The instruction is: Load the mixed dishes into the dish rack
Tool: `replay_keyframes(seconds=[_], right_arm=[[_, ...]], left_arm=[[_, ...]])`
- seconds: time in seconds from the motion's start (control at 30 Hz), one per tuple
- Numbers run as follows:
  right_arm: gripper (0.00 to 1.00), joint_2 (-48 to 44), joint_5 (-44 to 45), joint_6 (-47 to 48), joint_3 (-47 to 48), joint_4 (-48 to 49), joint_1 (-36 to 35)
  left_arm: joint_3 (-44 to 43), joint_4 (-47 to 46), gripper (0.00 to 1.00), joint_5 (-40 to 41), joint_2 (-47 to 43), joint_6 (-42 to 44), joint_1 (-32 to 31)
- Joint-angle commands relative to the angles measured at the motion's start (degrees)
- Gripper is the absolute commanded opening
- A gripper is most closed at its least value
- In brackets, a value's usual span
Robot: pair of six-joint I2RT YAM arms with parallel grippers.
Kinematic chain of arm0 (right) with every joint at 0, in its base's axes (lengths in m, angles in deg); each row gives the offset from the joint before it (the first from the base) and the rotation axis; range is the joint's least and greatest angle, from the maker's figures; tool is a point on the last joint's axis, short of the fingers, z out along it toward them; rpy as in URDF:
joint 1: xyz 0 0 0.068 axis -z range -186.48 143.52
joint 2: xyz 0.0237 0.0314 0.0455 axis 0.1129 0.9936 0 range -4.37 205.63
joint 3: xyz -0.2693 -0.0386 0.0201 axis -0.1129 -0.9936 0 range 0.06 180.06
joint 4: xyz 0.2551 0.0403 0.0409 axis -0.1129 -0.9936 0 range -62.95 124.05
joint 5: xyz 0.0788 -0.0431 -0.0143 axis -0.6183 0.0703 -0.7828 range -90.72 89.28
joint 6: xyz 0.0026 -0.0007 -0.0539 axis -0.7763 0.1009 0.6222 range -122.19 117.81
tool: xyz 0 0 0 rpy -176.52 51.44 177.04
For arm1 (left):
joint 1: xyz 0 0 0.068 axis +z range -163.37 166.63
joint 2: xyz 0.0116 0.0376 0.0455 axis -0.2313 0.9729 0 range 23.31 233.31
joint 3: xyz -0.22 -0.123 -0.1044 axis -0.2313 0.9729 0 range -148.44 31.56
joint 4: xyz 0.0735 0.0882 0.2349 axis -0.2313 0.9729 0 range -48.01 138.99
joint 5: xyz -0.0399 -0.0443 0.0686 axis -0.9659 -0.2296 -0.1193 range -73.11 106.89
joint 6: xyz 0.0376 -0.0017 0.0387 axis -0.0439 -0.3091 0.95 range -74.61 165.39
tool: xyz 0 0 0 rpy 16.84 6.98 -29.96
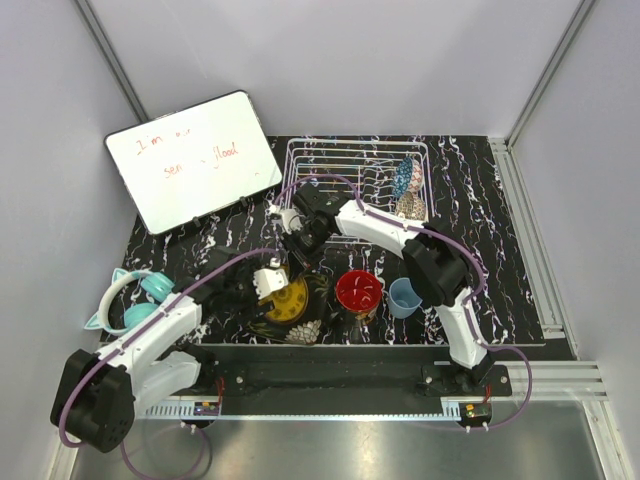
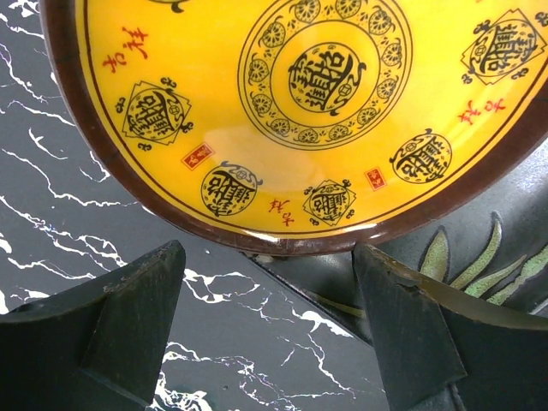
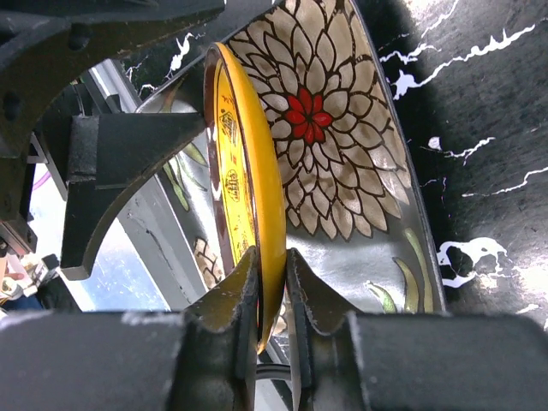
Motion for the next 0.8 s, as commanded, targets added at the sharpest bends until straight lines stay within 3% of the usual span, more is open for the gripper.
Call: replay_keyframes(seconds=[0.0,0.23,0.53,0.67,0.77], right_arm=[[0.00,0.2,-3.7,1.0,2.6,-1.1,-1.3],[0.00,-4.2,2.5,1.7,1.0,-0.6,-1.4],[0.00,-16.0,17.9,3.4,-1.1,-0.1,-1.4],[0.00,-22.1,23.7,6.8,0.6,-0.1,-1.4],[0.00,-27.3,34.3,11.4,-0.7,3.0,-1.4]], left_arm=[[0.9,-2.8,0.85,2.0,-0.6,-0.2,-0.3],[-2.5,-1.1,0.85,7.8,-1.9,-1.8,0.2],[-18.6,7.0,0.85,7.0,-11.9,-6.1,6.2],[-23.6,8.8,0.86,3.6,-12.4,-6.9,14.7],[-23.8,8.9,0.86,2.0,-10.6,-7.6,18.1]])
